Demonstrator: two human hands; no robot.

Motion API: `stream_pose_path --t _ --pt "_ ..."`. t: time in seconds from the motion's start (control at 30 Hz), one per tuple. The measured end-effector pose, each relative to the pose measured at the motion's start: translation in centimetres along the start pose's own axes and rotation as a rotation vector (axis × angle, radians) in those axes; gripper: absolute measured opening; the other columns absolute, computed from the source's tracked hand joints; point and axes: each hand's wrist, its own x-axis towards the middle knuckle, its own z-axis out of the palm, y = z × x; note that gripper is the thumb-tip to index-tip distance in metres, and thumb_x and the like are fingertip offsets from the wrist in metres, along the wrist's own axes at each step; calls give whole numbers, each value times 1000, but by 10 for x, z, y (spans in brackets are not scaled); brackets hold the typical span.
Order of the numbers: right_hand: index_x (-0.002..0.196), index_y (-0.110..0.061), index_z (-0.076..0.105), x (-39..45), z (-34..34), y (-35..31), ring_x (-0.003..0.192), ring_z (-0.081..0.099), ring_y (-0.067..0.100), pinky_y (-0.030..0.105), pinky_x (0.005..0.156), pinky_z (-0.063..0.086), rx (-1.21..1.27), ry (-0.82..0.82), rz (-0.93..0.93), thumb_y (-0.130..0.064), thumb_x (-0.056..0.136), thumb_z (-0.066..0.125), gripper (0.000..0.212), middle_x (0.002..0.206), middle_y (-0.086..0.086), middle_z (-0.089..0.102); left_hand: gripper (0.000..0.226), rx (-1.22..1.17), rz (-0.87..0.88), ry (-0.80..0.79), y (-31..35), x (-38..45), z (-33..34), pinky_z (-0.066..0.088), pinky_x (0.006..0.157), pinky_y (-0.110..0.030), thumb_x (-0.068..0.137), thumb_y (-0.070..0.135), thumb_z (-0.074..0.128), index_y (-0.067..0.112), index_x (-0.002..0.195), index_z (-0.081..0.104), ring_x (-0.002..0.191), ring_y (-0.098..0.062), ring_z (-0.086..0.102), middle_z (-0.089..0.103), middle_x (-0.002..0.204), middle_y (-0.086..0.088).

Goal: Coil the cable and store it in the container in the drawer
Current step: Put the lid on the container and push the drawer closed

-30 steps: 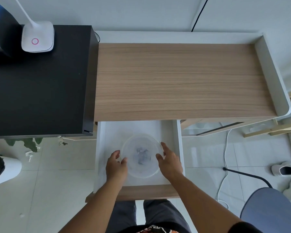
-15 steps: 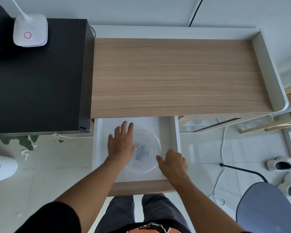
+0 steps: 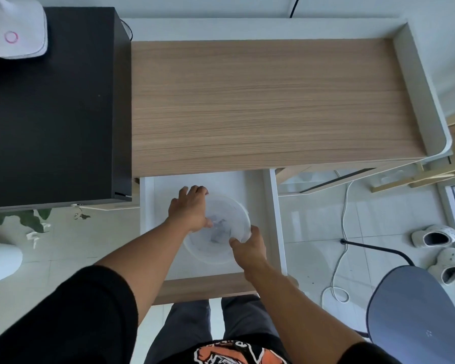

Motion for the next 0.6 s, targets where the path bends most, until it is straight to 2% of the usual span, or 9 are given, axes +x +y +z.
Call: stream_pose_path --t 0.1,0.17,0.23,0.3,0.37,0.4,0.47,0.53,0.6 --pt "153 -33 33 2 0 -1 102 62 26 40 84 59 -46 -5 -4 -22 97 66 67 122 3 62 92 53 52 26 2 -1 -2 39 109 -47 73 44 86 18 146 37 147 -29 26 40 150 -2" --pt "160 -44 13 1 -1 -4 87 61 19 32 71 55 -93 -36 -24 -20 99 64 83 126 5 60 95 83 160 158 0 -15 7 34 117 -47 77 40 84 15 153 32 150 -30 21 32 160 -5" --pt "159 -52 -5 1 -4 -7 71 57 12 26 58 49 -168 -65 -56 -17 100 62 96 128 10 61 98 132 348 236 -12 -36 25 28 122 -47 79 40 83 13 157 29 154 -31 19 25 167 -6" --pt "157 -54 -14 1 -5 -12 73 63 17 32 61 56 -232 -84 -91 -15 100 60 101 138 13 61 108 262 512 195 -30 -55 44 18 125 -46 77 52 80 13 160 22 156 -31 12 14 171 -7" --pt "157 -54 -17 -1 -6 -17 79 68 23 38 72 63 -277 -107 -113 -13 100 59 103 146 14 57 118 372 546 162 -45 -65 57 8 124 -46 76 61 76 15 163 11 156 -30 -1 0 172 -7" --pt "157 -54 -17 -3 -7 -19 80 68 24 38 75 63 -287 -120 -120 -13 101 59 103 150 14 54 120 406 543 174 -48 -68 60 9 124 -47 74 63 76 15 163 10 156 -31 -1 0 171 -8" --pt "157 -52 -17 -4 -7 -21 86 68 25 39 79 63 -309 -143 -140 -13 102 58 101 154 13 49 120 453 535 207 -46 -70 61 22 122 -53 69 63 81 11 161 23 154 -37 15 16 169 -13" --pt "158 -52 -15 -3 -7 -21 95 68 28 41 84 63 -321 -153 -149 -13 103 57 99 151 13 50 117 493 536 235 -39 -70 61 36 115 -58 63 59 87 8 156 37 148 -42 32 32 164 -18" --pt "159 -50 -11 0 -7 -21 98 64 28 40 85 62 -316 -167 -160 -12 103 57 96 148 13 50 114 522 530 251 -35 -70 65 42 110 -60 57 52 92 6 151 46 143 -45 42 42 158 -20"
